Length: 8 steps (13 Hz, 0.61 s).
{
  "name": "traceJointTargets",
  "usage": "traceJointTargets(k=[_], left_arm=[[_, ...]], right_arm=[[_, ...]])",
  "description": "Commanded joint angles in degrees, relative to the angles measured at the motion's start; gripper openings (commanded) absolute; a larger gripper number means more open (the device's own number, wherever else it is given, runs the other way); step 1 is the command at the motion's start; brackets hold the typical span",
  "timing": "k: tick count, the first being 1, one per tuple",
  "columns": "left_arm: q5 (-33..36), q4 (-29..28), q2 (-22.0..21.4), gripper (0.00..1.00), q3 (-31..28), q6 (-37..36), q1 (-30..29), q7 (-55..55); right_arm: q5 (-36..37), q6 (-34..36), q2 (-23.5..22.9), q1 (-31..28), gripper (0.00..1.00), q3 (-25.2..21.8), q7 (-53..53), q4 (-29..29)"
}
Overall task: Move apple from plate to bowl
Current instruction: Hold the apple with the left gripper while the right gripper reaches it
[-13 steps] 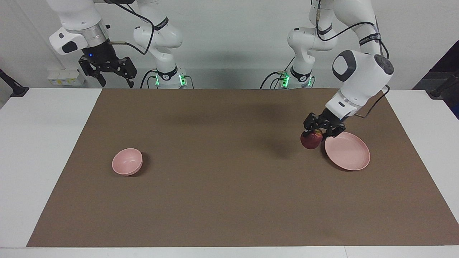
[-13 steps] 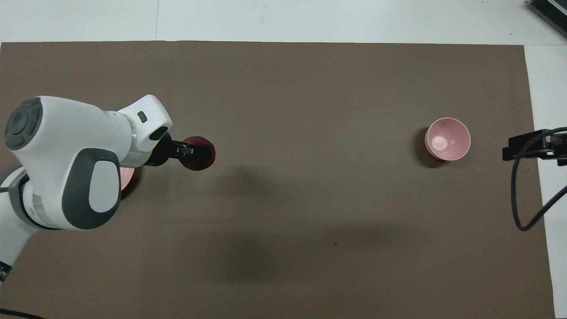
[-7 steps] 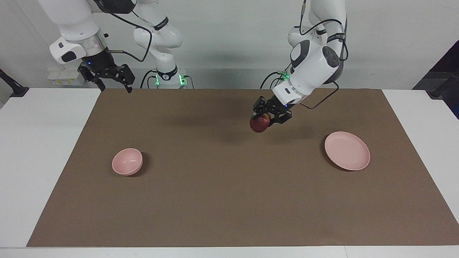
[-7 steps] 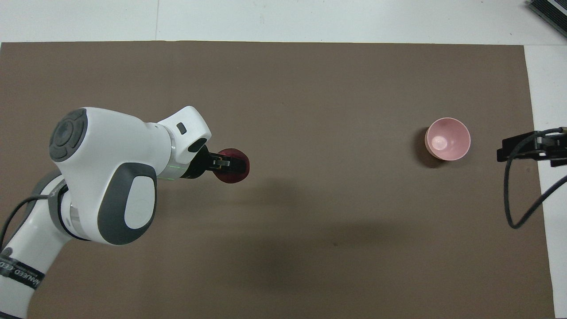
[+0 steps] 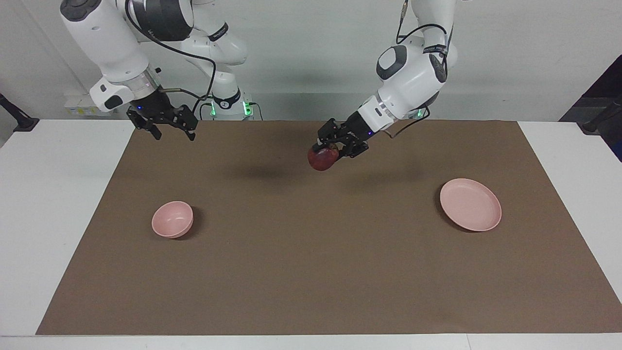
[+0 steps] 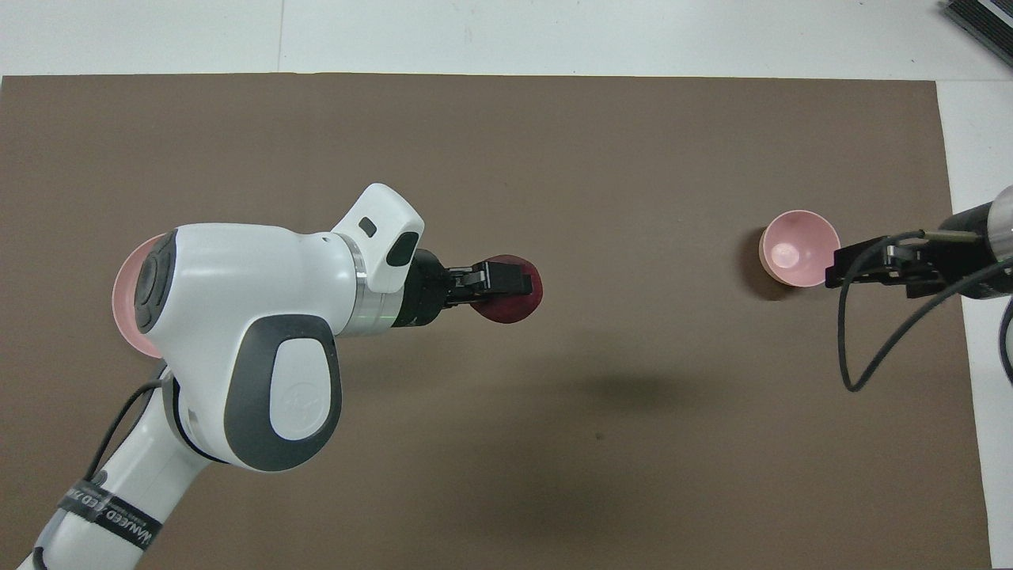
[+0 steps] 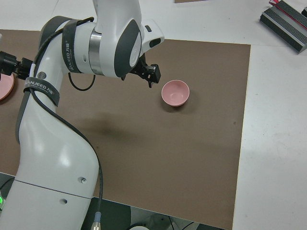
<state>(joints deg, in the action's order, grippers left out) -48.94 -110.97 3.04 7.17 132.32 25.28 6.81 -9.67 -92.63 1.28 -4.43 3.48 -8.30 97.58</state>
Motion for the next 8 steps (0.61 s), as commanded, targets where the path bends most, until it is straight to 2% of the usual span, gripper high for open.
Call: traceJointTargets(k=[1,5,8], left_arm=[[-2.04,2.33,2.93,0.0,2.4,4.33,0.3,0.83],[-2.21,2.25,2.93,0.0,2.5,4.53,0.56,0.92],[-2.04,2.25,2.93,0.0,2.5,4.18,0.56,0.83]], right_arm=[[-5.87,-1.24,-1.88,0.56,1.0,0.38,-9.49,0.77],[-19.39,-1.76,-7.59,1.7,1.0,0.47,-24.79,0.77],[-26.52,-5.62,-10.76,4.68,1.0,0.65,-36.48,0.77]])
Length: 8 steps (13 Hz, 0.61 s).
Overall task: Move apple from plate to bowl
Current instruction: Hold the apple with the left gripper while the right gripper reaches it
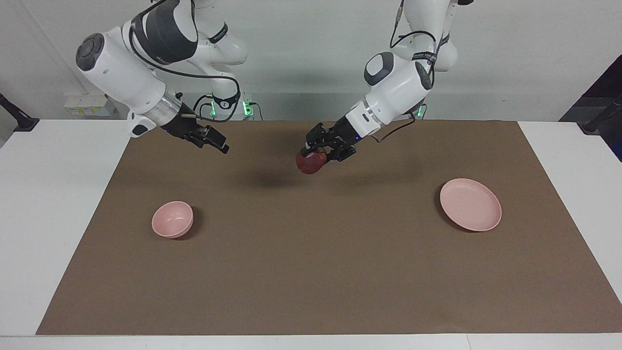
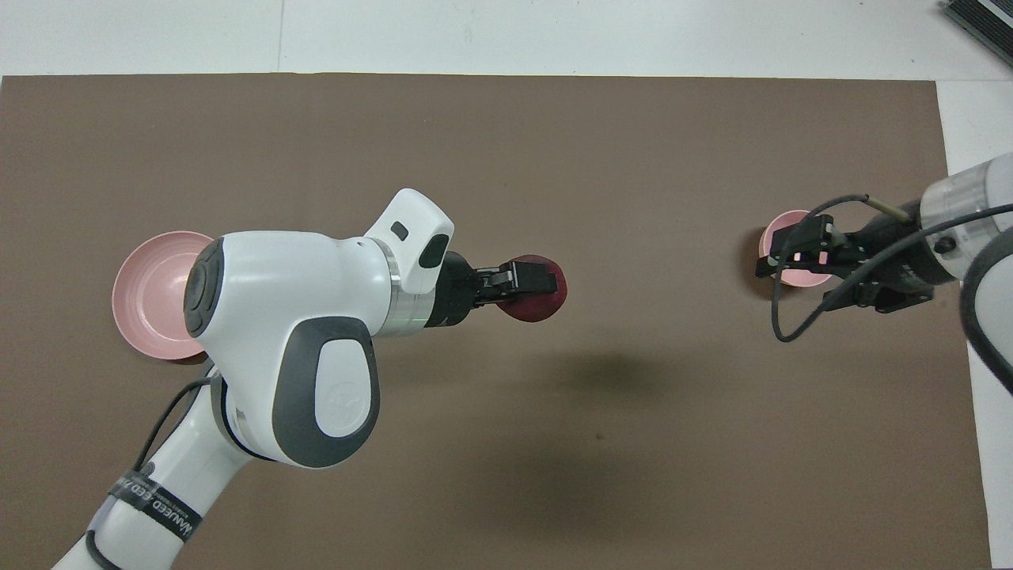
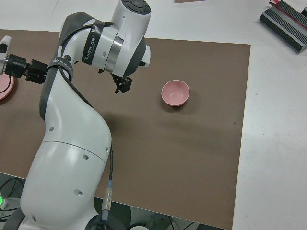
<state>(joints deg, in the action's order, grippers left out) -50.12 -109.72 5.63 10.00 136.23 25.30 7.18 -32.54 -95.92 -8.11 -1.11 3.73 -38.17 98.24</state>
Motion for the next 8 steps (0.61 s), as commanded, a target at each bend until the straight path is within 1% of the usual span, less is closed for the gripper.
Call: traceJointTargets(k=[1,2,5,8], left_arm=[[-0.85,1.0,0.35,0.0,-0.33,0.27,0.54,0.47],[-0.85,1.0,0.35,0.0,-0.33,0.27,0.54,0.47],[-0.85,1.0,0.35,0.0,-0.42,0.27,0.54,0.47],[-0.5,1.0,0.35,0.0,-0.42,0.35,0.45,0.47]], right_arm=[[-6.11,-3.91,-2.25,2.42,1.0,0.4,-9.7,0.28],[-9.61,-5.14,-2.52,2.6,1.0,0.4,-11.55,1.06],[-20.43,-11.11,-2.0,4.27,1.0,0.4,-13.32,6.33],[-23.87,-14.63,-1.47,7.26,1.0,0.4,-16.75,7.75]])
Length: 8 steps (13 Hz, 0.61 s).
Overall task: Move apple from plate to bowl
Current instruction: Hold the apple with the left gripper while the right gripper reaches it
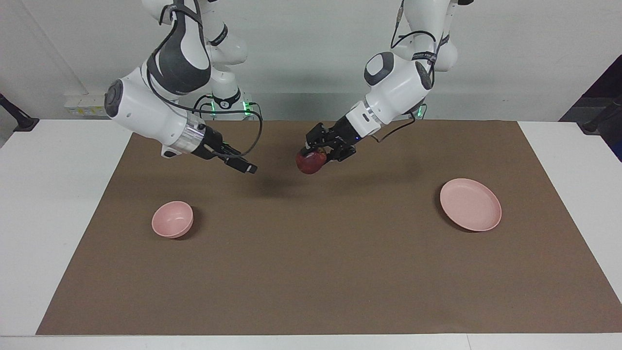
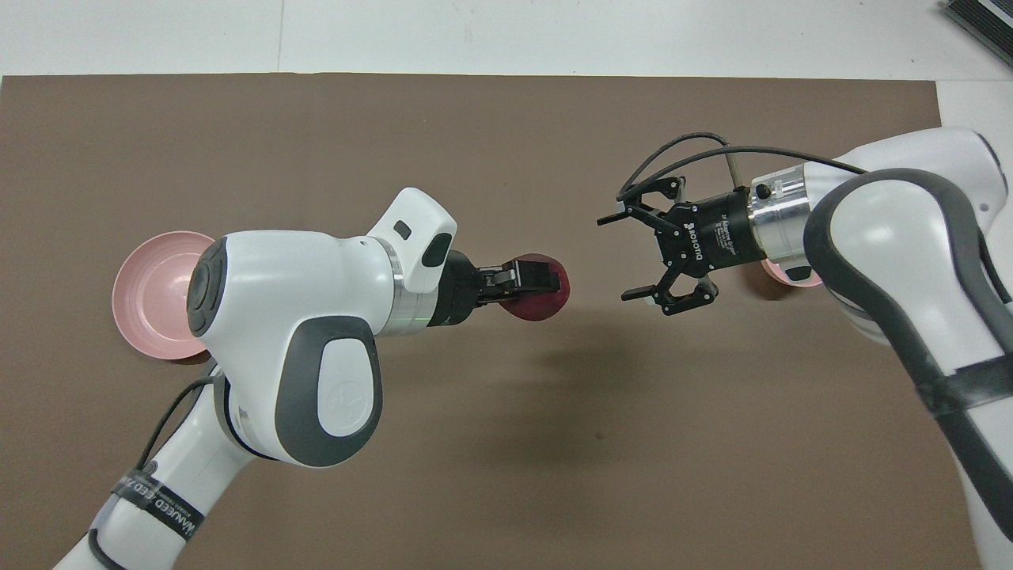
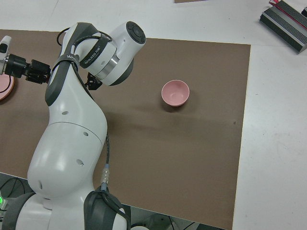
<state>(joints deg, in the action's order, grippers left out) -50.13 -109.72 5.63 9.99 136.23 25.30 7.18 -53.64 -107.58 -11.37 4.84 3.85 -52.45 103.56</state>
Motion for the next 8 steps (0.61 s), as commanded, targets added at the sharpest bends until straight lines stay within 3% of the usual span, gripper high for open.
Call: traceJointTargets(k=[1,8], left_arm=[[-0.59,1.0,0.35,0.0,-0.41,0.27,0.45,0.46],[-0.5,1.0,0.35,0.0,-0.41,0.53,0.54,0.46]], right_arm=[[-4.09,-3.68,2.4,2.1,1.0,0.28,-2.48,3.22],[-7.09,-5.45,3.2,6.15,1.0,0.28,-3.53,7.27]])
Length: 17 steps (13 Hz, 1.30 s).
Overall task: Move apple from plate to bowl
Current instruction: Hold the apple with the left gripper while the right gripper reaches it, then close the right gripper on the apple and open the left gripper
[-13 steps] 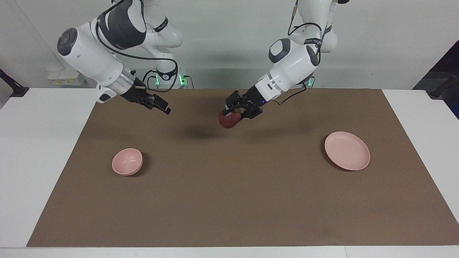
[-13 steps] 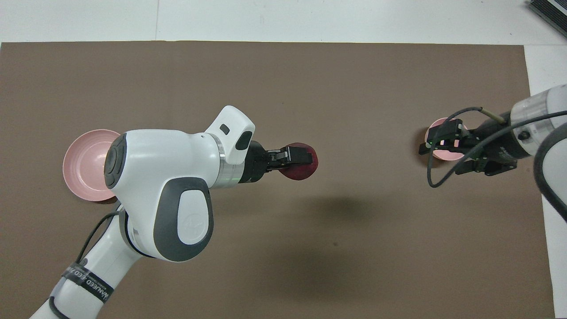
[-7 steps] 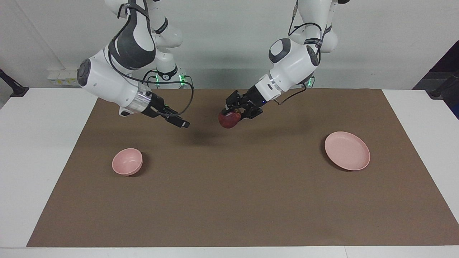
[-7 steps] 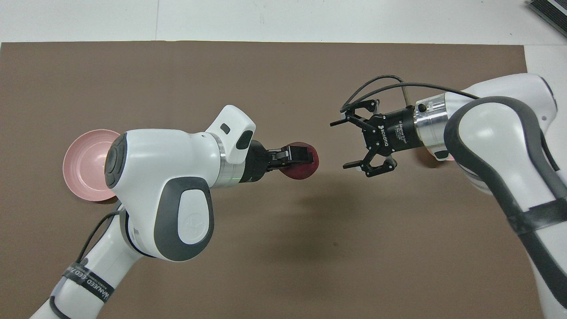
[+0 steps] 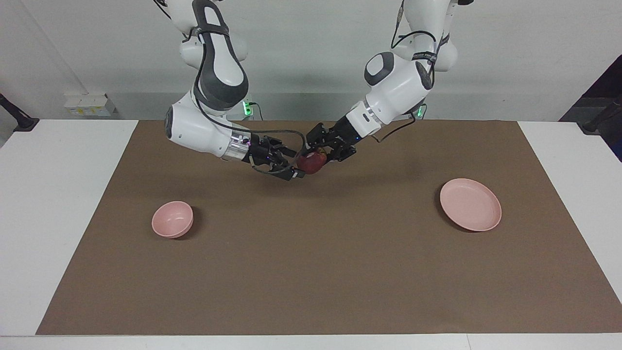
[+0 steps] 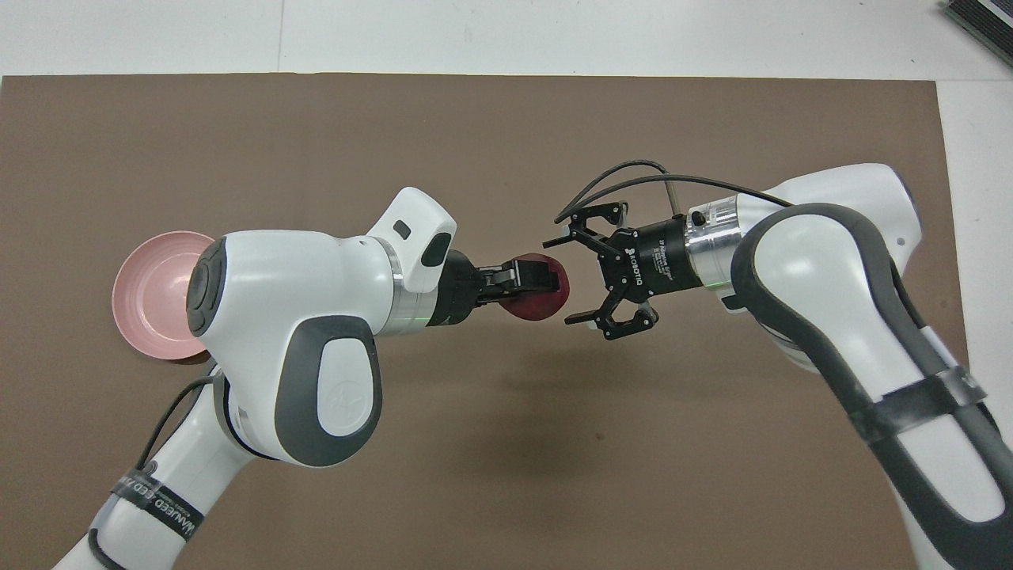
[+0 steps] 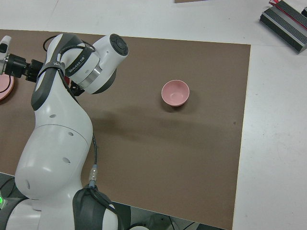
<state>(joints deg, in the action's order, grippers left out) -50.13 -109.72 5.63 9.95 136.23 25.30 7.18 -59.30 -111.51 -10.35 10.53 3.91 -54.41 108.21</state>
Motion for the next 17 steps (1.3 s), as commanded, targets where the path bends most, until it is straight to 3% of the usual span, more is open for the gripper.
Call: traceJointTargets(k=[1,5,6,7,8,10,12,14,15,17], left_arm=[[-0.5,1.0,0.35,0.0,-0.37,0.44,0.54,0.46],[-0.41,1.0,0.35,0.0,-0.37,0.26,0.54,0.47],[-0.41,1.0,0.35,0.01,-0.37,0.26,0.54,0.55],[-0.41,1.0,0.35,0.03,-0.37,0.0,0.54,0.55],[-0.41,1.0,0.35,0.06,-0.37,-0.18,0.54,0.55],[-0.41,1.0,0.35,0.13,-0.37,-0.18,0.54,0.64],[-0.32,1.0,0.35,0.31,-0.37,-0.18,0.63,0.64],[0.03,1.17,0.35,0.79,-0.37,0.08,0.63,0.73],[0.12,1.44,0.35,0.98,-0.37,0.69,0.8,0.73],[2.39,2.05,0.44,1.0,-0.19,0.7,0.98,1.6]], right_arm=[[-1.43,-1.51,2.27,0.71,1.0,0.22,-2.53,2.7],[-4.42,-1.25,2.27,0.45,1.0,0.22,-5.53,2.62],[-4.6,-1.43,2.27,0.63,0.8,0.22,-5.62,2.62],[-5.38,-1.51,2.18,0.63,0.37,0.22,-5.71,2.53],[-5.82,-1.6,2.09,0.63,0.01,0.22,-6.06,2.35],[-5.83,-1.6,1.92,0.45,0.0,0.13,-6.15,2.09],[-5.83,-1.6,1.65,0.37,0.0,0.13,-6.24,1.56],[-5.83,-1.6,1.65,0.1,0.0,0.13,-6.15,1.48],[-5.74,-1.6,1.65,0.1,0.0,0.13,-6.15,1.47],[-5.3,-1.34,1.65,-0.16,0.0,0.13,-6.15,1.47]])
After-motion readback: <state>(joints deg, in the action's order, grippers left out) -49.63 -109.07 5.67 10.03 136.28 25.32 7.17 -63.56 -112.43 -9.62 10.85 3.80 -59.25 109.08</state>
